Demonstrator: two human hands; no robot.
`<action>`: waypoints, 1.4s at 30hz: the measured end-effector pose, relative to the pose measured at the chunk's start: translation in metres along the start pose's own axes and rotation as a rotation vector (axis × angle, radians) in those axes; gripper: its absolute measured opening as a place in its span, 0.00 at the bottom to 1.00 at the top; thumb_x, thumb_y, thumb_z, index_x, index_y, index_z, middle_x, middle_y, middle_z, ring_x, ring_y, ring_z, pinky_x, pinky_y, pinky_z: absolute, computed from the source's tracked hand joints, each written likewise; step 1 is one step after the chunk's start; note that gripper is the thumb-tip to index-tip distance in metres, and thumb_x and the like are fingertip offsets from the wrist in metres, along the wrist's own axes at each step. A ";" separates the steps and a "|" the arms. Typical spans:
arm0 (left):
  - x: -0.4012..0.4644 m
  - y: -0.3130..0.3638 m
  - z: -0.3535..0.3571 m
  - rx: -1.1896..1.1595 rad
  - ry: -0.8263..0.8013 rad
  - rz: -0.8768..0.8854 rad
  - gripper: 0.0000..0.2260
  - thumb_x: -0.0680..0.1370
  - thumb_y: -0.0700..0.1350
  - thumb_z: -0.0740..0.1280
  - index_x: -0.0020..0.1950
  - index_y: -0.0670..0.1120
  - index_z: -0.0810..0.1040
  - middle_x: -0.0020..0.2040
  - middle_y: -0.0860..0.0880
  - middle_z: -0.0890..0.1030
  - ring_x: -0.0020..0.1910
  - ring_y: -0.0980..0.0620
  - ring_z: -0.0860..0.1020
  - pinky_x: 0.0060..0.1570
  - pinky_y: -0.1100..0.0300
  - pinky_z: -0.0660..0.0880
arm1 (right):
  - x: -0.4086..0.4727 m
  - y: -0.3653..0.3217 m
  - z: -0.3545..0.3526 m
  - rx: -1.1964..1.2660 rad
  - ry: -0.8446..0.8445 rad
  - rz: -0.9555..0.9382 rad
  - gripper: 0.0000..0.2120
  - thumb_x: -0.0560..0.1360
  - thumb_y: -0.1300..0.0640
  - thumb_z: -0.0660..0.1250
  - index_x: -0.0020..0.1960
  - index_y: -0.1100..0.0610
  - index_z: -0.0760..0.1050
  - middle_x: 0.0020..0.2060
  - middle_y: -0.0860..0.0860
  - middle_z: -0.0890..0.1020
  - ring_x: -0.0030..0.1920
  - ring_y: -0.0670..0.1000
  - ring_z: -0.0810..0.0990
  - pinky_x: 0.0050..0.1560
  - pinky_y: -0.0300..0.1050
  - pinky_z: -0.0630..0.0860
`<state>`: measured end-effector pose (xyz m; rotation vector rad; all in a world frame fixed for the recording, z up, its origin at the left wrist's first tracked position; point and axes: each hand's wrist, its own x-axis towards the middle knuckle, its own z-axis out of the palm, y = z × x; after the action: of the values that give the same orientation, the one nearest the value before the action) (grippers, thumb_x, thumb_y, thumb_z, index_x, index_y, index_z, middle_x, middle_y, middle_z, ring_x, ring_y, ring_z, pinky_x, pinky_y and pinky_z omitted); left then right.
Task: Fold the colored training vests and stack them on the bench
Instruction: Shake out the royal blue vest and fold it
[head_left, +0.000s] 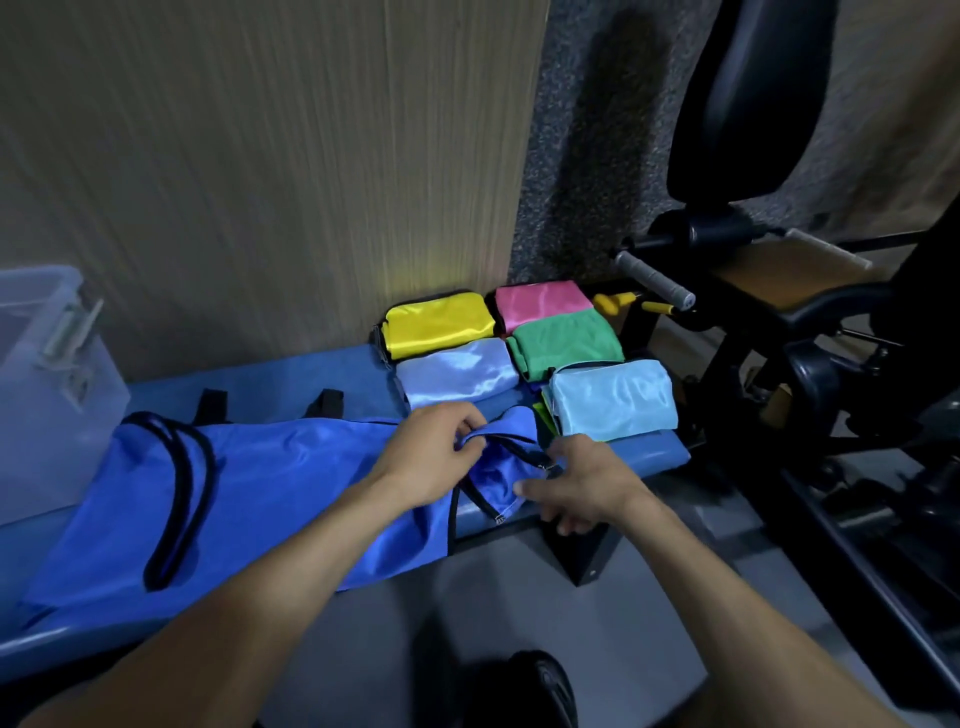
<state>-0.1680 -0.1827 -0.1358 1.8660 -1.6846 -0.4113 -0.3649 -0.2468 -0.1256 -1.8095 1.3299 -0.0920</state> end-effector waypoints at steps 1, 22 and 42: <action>0.000 -0.002 -0.004 -0.073 -0.013 -0.007 0.06 0.79 0.45 0.70 0.46 0.55 0.78 0.40 0.58 0.81 0.35 0.60 0.76 0.40 0.59 0.73 | 0.001 -0.002 0.003 0.070 -0.006 -0.017 0.19 0.74 0.51 0.76 0.57 0.56 0.72 0.33 0.56 0.86 0.25 0.52 0.80 0.23 0.41 0.74; -0.007 0.002 -0.024 -0.259 0.159 -0.080 0.15 0.82 0.52 0.66 0.39 0.47 0.80 0.27 0.54 0.71 0.28 0.57 0.67 0.32 0.62 0.65 | 0.016 -0.047 -0.002 0.773 0.286 -0.109 0.26 0.79 0.39 0.67 0.48 0.65 0.82 0.44 0.58 0.86 0.44 0.60 0.87 0.43 0.57 0.86; 0.005 0.006 -0.017 0.249 0.274 0.294 0.14 0.77 0.39 0.65 0.63 0.48 0.76 0.50 0.49 0.84 0.47 0.42 0.81 0.41 0.48 0.78 | 0.031 -0.060 -0.004 0.572 0.274 -0.108 0.13 0.80 0.52 0.69 0.39 0.58 0.78 0.21 0.45 0.74 0.22 0.44 0.75 0.27 0.40 0.75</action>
<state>-0.1616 -0.1841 -0.1179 1.7096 -1.8415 0.1735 -0.3091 -0.2705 -0.0959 -1.4038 1.2255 -0.7270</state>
